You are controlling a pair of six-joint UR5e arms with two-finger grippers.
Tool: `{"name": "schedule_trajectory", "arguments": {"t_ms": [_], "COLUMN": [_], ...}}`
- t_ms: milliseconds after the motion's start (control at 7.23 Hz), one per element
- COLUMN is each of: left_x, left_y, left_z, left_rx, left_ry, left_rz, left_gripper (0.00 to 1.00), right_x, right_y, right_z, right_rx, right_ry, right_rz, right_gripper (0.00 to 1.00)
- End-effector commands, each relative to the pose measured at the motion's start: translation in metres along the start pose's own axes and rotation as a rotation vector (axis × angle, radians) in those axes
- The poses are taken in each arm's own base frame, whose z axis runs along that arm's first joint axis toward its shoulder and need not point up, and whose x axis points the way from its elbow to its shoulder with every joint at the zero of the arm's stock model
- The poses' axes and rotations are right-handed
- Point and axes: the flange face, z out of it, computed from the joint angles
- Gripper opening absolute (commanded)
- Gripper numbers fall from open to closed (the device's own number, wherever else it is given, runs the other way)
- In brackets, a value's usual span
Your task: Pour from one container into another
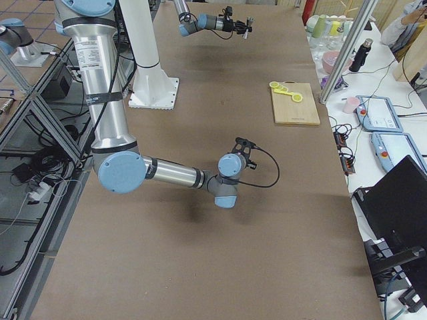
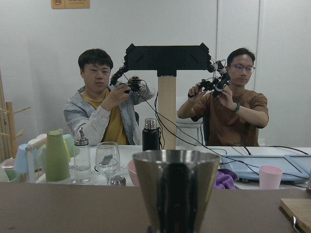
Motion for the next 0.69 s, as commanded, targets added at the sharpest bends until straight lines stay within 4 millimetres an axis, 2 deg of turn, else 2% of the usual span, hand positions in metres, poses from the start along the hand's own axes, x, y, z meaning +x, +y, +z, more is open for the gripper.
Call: {"name": "schedule_trajectory", "arguments": {"t_ms": [0,277,554], "left_x": [-0.008,-0.022,-0.028], "left_y": [0.020,0.044,0.064], "left_z": [-0.005,0.002,0.000], "left_rx": [0.089,0.141,0.164], "left_ry": [-0.105,-0.181,-0.185], "left_rz": [-0.022,-0.028,-0.052], "left_gripper": [0.00,0.00,0.00], "right_x": [0.000,0.000,0.005], "right_y": [0.008,0.005,-0.032], "right_z": [-0.001,-0.002,0.020], "right_rx": [0.001,0.014,0.053], "right_ry": [0.004,0.008,0.007], "right_rz": [-0.002,-0.013,-0.038], "right_gripper": [0.00,0.00,0.00]}}
